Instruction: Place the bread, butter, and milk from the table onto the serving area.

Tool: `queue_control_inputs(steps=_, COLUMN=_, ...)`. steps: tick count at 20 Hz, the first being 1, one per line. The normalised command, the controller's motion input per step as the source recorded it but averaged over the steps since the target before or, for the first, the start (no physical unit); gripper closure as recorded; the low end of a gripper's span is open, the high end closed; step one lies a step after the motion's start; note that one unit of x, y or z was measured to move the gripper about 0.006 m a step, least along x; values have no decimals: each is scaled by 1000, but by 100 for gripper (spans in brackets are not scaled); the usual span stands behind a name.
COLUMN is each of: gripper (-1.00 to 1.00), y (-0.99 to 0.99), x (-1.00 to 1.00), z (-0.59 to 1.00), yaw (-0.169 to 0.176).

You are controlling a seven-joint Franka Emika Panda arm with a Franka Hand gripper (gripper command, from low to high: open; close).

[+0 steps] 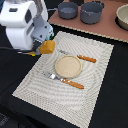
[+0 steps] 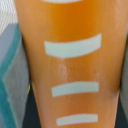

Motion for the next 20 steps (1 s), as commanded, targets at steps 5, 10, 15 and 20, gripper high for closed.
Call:
queue_control_inputs(steps=5, gripper=100, y=15, x=941, z=13, yaw=-92)
queue_control_inputs(steps=10, gripper=100, y=253, x=948, z=-2, yaw=-50)
queue_control_inputs(steps=15, gripper=100, y=287, x=927, z=-39, yaw=-42)
queue_control_inputs(steps=20, gripper=100, y=223, x=940, z=-11, yaw=-39)
